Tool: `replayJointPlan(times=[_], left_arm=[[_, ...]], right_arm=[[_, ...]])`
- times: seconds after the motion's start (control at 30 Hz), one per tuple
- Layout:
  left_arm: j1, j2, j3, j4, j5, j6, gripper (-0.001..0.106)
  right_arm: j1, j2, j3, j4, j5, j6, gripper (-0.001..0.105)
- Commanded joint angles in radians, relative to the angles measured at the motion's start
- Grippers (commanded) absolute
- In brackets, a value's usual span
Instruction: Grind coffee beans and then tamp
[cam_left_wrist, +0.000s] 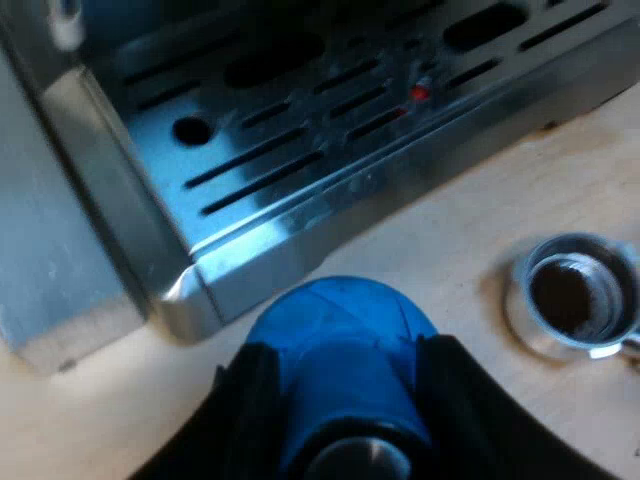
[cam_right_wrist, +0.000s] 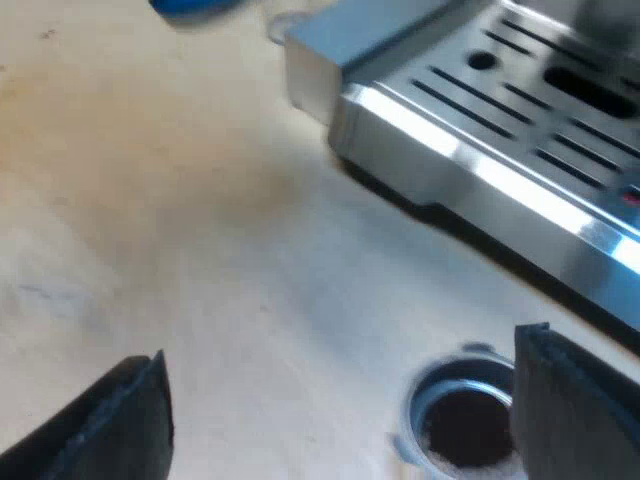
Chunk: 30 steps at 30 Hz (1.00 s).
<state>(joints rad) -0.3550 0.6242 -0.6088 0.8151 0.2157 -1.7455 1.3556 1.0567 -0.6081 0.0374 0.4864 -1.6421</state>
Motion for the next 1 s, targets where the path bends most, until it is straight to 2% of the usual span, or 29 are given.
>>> replayJointPlan(times=[0.03, 0.13, 0.2, 0.27, 0.37, 0.5, 0.67, 0.77, 0.87, 1.0], left_arm=[[-0.044, -0.004, -0.038, -0.004, 0.006, 0.0, 0.0], [-0.094, -0.004, -0.064, -0.004, -0.002, 0.0, 0.0], [-0.105, -0.001, -0.073, -0.004, -0.002, 0.0, 0.0], [-0.104, 0.001, -0.083, -0.004, 0.006, 0.0, 0.0], [-0.112, 0.004, -0.09, -0.004, 0.018, 0.0, 0.0], [-0.163, 0.016, -0.09, -0.004, 0.021, 0.0, 0.0], [-0.237, 0.1, -0.101, -0.004, 0.021, 0.0, 0.0], [-0.259, 0.143, -0.114, -0.007, 0.021, 0.005, 0.0], [-0.291, 0.215, -0.143, -0.007, 0.021, 0.047, 0.0], [-0.305, 0.277, -0.163, -0.01, 0.021, 0.047, 0.0]], right_arm=[[0.0, -0.041, 0.047, 0.005, 0.055, 0.007, 0.07], [0.0, -0.082, 0.099, 0.005, 0.062, 0.007, 0.07], [0.0, -0.098, 0.121, 0.003, 0.062, 0.01, 0.07], [0.0, -0.124, 0.158, -0.005, 0.065, 0.047, 0.07], [0.0, -0.144, 0.205, -0.037, 0.073, 0.069, 0.07], [0.0, -0.151, 0.242, -0.081, 0.078, 0.069, 0.07], [0.0, -0.15, 0.326, -0.166, 0.073, 0.069, 0.07], [0.0, -0.15, 0.348, -0.193, 0.052, 0.069, 0.07], [0.0, -0.15, 0.369, -0.197, 0.047, 0.069, 0.07], [0.0, -0.15, 0.376, -0.197, 0.047, 0.069, 0.07]])
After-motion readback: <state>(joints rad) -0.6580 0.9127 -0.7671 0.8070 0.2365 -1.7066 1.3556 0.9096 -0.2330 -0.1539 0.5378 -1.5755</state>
